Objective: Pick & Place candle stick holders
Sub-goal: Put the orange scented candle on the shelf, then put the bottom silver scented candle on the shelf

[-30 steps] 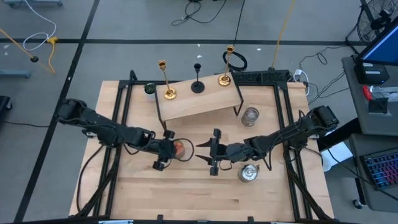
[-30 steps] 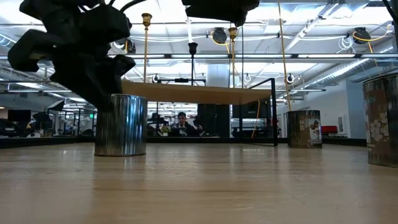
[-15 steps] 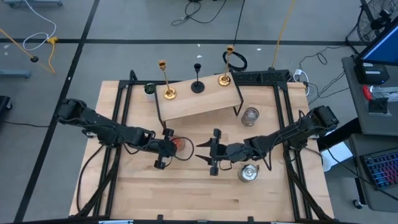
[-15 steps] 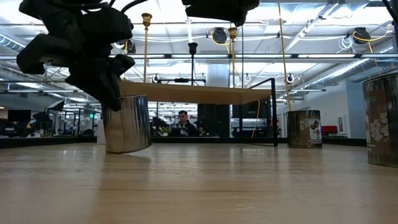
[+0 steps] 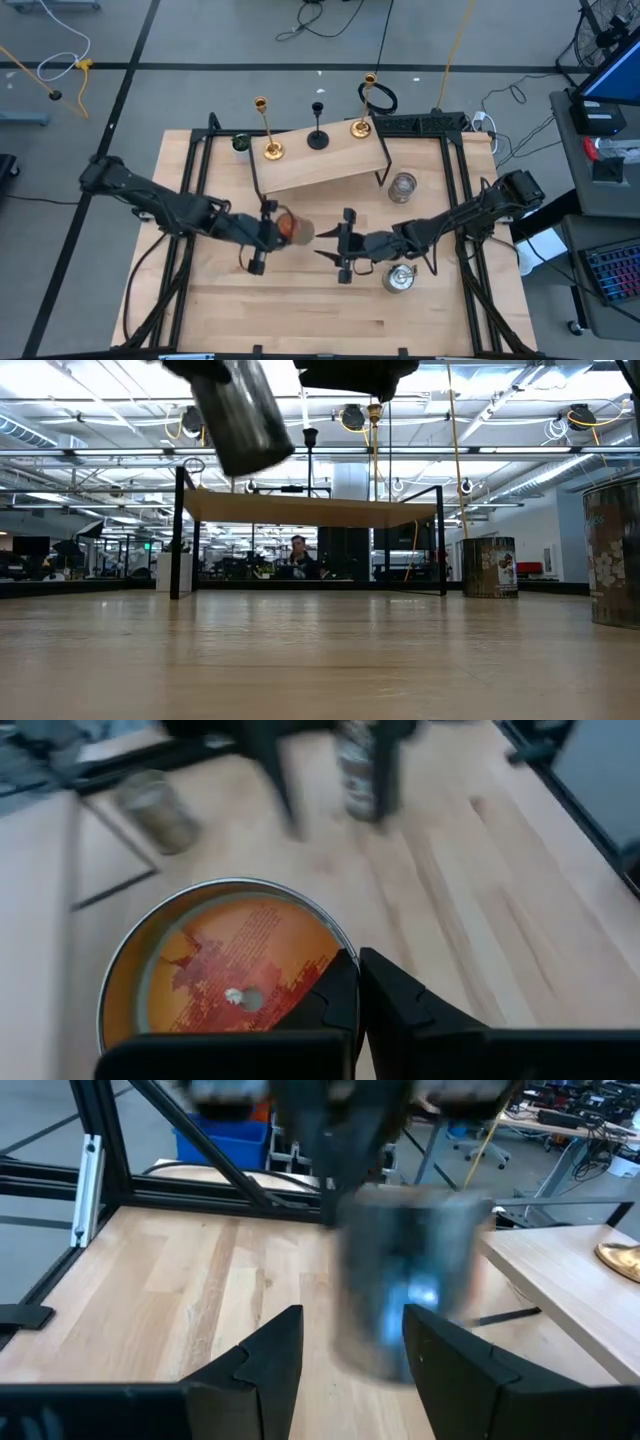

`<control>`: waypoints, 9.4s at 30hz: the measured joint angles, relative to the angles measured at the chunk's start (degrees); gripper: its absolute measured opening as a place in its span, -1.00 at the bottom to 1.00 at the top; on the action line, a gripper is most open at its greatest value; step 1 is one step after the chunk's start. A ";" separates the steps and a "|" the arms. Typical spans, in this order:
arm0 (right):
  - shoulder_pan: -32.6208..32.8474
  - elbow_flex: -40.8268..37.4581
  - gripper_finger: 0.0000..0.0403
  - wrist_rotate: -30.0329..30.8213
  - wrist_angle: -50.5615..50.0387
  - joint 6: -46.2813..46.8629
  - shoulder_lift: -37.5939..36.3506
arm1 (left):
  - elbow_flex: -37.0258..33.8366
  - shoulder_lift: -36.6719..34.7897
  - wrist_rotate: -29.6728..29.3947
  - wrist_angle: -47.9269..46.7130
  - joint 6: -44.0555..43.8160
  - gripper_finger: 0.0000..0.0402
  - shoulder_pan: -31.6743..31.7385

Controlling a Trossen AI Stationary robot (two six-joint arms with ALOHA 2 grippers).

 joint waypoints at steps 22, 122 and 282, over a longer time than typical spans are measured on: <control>0.58 0.00 -0.15 -0.02 -0.75 0.29 0.00 | 8.51 -0.44 -8.64 -19.45 -11.35 -0.96 22.47; 16.36 -7.74 -0.15 -20.26 -50.82 52.50 -11.20 | 8.51 -17.22 -9.08 -18.97 -7.00 -0.89 7.79; -34.10 10.12 -0.69 -26.96 -31.07 -27.22 -8.90 | 8.48 -17.24 -13.56 -18.90 -8.24 -0.87 7.81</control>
